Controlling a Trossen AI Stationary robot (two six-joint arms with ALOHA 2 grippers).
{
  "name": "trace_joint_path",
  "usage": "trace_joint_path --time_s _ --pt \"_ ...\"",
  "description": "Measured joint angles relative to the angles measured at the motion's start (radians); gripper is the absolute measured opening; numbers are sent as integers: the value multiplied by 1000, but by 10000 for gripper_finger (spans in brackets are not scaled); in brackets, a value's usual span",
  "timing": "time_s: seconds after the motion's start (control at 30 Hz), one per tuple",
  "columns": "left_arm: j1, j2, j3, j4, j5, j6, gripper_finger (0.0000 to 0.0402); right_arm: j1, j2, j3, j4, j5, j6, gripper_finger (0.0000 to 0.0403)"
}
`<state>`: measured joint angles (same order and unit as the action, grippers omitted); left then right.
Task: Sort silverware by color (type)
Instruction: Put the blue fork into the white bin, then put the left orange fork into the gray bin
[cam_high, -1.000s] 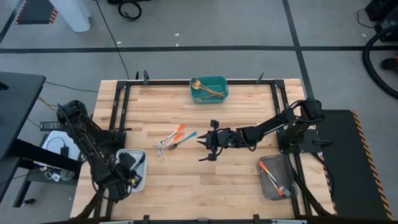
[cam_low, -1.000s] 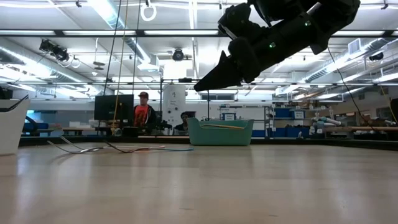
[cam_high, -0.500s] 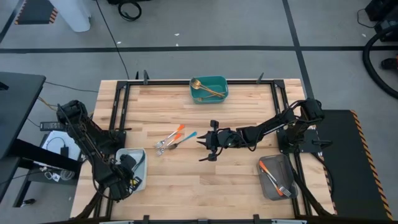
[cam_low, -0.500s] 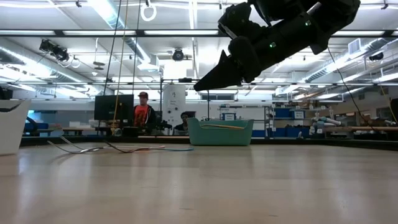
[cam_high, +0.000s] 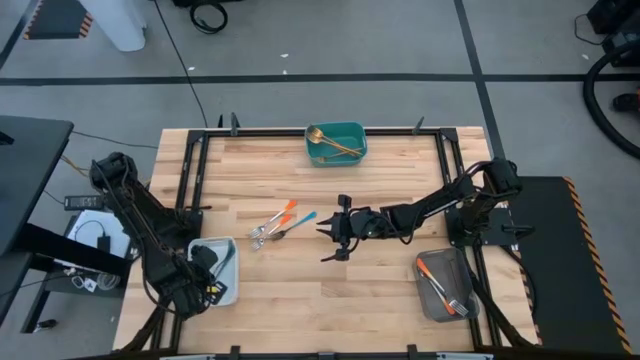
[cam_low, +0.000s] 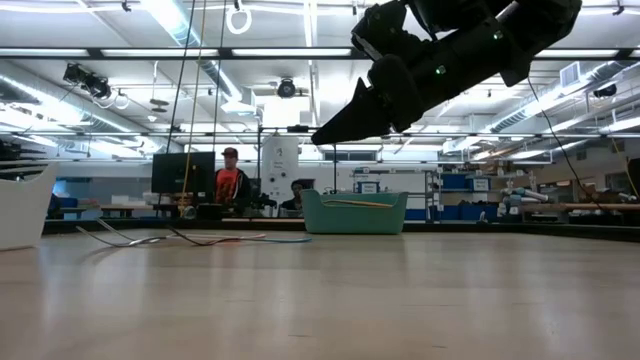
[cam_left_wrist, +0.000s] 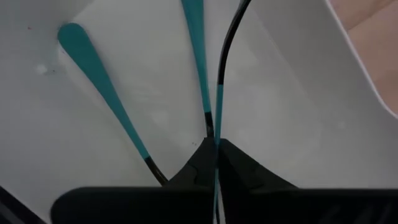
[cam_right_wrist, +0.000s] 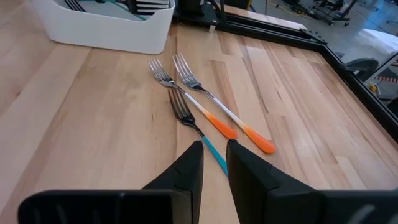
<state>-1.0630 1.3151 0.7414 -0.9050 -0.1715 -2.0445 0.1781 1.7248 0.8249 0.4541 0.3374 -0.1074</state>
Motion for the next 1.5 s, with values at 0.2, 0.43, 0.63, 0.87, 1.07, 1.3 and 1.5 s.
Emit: trace_joint_path --time_s 0.2,0.43,0.63,0.87,1.07,1.3,1.5 --pt "0 -1 0 63 0 -6 15 5 0 0 0 0 -2 77" --pt "0 -1 0 66 8 -13 45 5 0 0 0 -18 -1 77" --pt "0 -1 0 39 8 -9 92 6 0 0 0 -19 -1 77" --pt "13 -51 0 -18 -151 44 109 6 0 0 0 -19 -1 77" --pt "93 -81 0 -16 -253 175 109 6 0 0 0 -19 -1 77" --pt "241 -81 0 77 -241 399 109 6 0 0 0 -19 2 77" --pt "356 -81 0 152 -172 560 109 6 0 0 0 -19 2 77"
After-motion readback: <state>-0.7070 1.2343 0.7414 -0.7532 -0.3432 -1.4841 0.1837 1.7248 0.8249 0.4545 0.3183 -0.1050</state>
